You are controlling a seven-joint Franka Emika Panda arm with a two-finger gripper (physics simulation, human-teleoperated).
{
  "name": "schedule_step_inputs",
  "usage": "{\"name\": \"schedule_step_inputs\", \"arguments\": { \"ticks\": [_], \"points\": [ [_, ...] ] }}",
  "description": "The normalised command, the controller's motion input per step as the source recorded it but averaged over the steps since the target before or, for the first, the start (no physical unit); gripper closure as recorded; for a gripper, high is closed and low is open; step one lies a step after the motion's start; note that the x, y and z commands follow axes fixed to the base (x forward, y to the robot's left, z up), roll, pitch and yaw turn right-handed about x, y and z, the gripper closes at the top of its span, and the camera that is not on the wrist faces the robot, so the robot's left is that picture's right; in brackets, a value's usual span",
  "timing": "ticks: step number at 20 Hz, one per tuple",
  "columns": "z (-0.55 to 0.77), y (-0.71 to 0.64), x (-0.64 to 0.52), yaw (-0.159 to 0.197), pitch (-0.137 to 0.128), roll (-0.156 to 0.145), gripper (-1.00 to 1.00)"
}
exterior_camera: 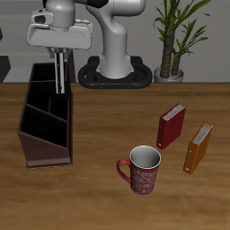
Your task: Place the striped book into the right desk caddy's front compartment and place the red mug into the right desk caddy's right compartment
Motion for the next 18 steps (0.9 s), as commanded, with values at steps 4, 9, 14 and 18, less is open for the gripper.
{"name": "schedule_step_inputs", "arguments": {
  "ticks": [4, 9, 14, 18],
  "points": [
    [-0.05, -0.03, -0.02, -0.026, -0.001, 0.041, 1.0],
    [0.01, 0.02, -0.01, -0.018, 0.002, 0.016, 1.0],
    [-0.03, -0.03, -0.02, -0.02, 0.009, 0.01, 1.0],
    [-0.03, -0.12, 0.0, -0.016, 0.003, -0.015, 1.0]
  ]
}}
